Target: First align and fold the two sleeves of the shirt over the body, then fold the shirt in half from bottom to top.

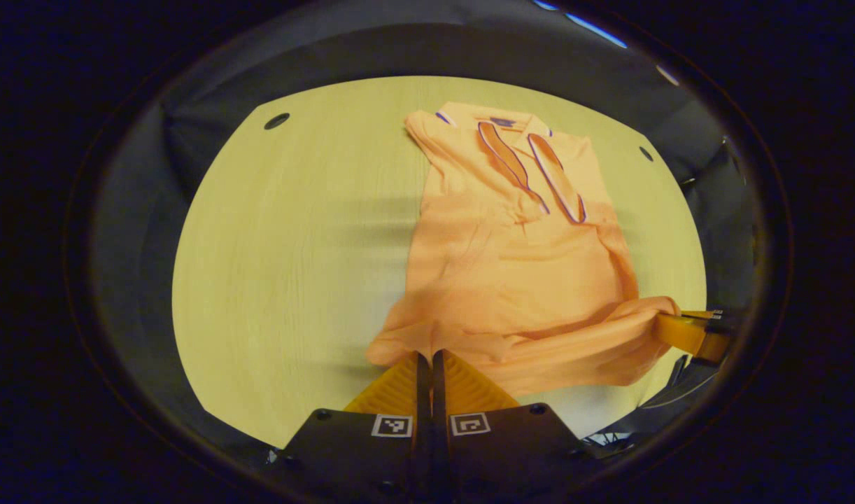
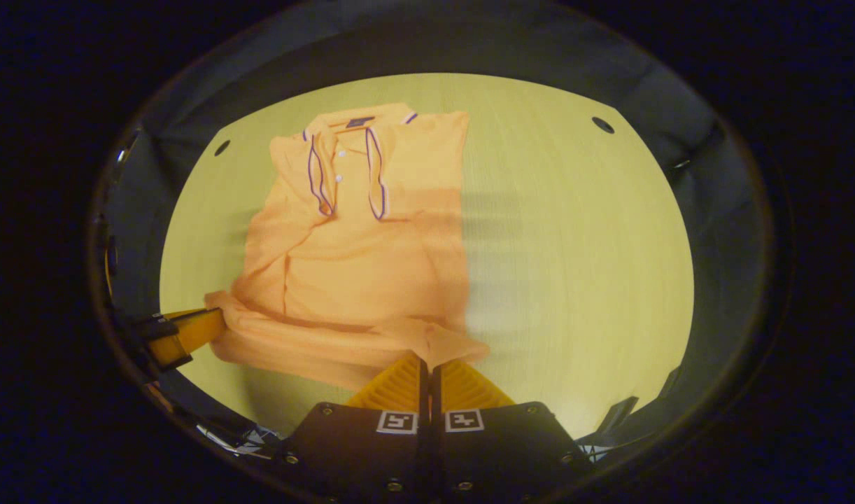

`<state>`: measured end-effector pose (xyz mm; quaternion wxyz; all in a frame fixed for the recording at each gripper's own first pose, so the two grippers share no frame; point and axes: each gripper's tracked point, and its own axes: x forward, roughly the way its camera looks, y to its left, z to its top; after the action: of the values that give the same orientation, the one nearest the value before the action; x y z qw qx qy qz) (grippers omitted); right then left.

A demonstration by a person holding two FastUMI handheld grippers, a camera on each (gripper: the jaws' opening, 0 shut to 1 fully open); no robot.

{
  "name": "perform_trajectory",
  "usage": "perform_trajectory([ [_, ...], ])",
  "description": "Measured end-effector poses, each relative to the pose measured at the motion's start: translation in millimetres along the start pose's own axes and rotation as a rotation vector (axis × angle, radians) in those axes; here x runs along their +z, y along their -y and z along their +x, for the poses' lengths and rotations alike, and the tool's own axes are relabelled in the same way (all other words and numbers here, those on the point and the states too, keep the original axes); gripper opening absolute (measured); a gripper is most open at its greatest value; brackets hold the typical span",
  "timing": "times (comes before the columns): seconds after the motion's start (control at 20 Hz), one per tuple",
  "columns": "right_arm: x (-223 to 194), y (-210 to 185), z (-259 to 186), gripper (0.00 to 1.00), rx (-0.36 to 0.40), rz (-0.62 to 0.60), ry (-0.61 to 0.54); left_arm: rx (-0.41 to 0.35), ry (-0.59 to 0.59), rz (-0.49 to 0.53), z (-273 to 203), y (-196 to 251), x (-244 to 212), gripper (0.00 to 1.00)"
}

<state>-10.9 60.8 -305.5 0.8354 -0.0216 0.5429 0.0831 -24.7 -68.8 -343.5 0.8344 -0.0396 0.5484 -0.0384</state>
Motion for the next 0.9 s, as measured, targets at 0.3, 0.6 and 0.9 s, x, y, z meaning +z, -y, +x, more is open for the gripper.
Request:
perform_trajectory([
  [0.3, 97.0, 2.8, -3.0, 0.00, 0.016, 0.002, 0.120, 0.011, 0.125, -0.042, 5.7, -1.1, 109.6, 0.06],
  [0.6, 194.5, 7.7, -3.9, 0.00, 0.013, 0.038, 0.263, 0.053, 0.271, 0.010, 17.4, 5.2, 199.9, 0.05],
  [0.9, 254.5, 19.1, 30.7, 0.00, -0.011, 0.061, 0.350, 0.009, 0.350, -0.053, 62.4, 12.4, 261.3, 0.05],
])
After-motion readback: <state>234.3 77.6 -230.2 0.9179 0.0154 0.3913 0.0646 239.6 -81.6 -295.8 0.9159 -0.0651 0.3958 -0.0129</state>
